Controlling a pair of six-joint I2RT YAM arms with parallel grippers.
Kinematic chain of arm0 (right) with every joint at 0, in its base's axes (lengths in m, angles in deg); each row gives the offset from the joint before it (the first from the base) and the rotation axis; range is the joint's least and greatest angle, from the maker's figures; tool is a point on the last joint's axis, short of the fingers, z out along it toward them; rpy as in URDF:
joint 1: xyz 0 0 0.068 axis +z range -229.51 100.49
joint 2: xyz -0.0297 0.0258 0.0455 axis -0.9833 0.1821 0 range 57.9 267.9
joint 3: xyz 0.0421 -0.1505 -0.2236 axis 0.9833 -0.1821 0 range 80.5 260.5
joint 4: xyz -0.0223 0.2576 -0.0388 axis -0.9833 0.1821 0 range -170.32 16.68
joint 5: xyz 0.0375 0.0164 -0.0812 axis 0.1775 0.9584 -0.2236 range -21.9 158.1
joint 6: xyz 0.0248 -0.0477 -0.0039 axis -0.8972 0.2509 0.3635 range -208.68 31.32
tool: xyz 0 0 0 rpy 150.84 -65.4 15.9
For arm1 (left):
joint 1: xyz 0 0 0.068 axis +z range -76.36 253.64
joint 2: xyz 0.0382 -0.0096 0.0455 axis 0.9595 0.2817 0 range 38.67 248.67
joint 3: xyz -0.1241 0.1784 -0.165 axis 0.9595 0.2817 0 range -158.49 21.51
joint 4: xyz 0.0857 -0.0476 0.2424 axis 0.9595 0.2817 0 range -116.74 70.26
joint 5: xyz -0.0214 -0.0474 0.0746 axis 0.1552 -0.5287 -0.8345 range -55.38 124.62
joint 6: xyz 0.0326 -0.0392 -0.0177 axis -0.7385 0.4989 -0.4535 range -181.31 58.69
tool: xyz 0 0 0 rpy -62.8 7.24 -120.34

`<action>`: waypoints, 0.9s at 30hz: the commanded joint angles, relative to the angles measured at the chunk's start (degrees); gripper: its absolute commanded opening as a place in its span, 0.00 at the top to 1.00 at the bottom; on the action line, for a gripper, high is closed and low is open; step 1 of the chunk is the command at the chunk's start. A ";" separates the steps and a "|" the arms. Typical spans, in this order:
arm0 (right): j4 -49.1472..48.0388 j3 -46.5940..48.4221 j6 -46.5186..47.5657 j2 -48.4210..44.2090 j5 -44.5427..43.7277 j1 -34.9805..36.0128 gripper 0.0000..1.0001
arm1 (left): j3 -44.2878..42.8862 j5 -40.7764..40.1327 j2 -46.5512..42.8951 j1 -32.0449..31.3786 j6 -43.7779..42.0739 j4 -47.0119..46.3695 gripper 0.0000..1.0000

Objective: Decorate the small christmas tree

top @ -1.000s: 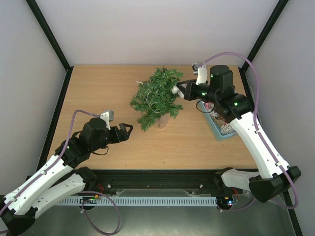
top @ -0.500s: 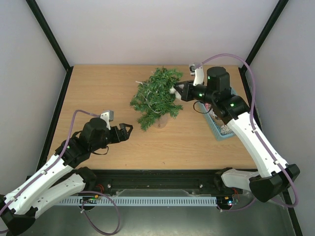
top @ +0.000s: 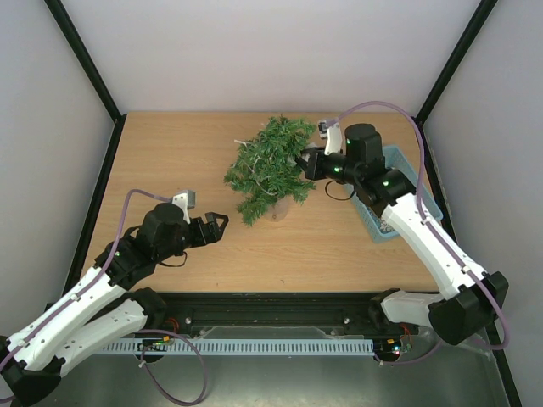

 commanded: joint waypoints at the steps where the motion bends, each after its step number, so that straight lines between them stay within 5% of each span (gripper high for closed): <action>1: -3.18 -0.67 -0.61 1.29 1.18 0.93 0.99 | -1.93 -0.87 -0.43 0.30 -0.16 0.83 0.09; 12: -0.09 2.00 1.33 3.72 0.55 3.84 0.99 | -1.90 -1.09 -0.37 0.30 -0.20 0.71 0.09; 27: 7.23 3.31 2.81 -1.73 -6.11 3.85 0.82 | -1.53 -0.93 -0.23 0.30 -0.26 0.13 0.09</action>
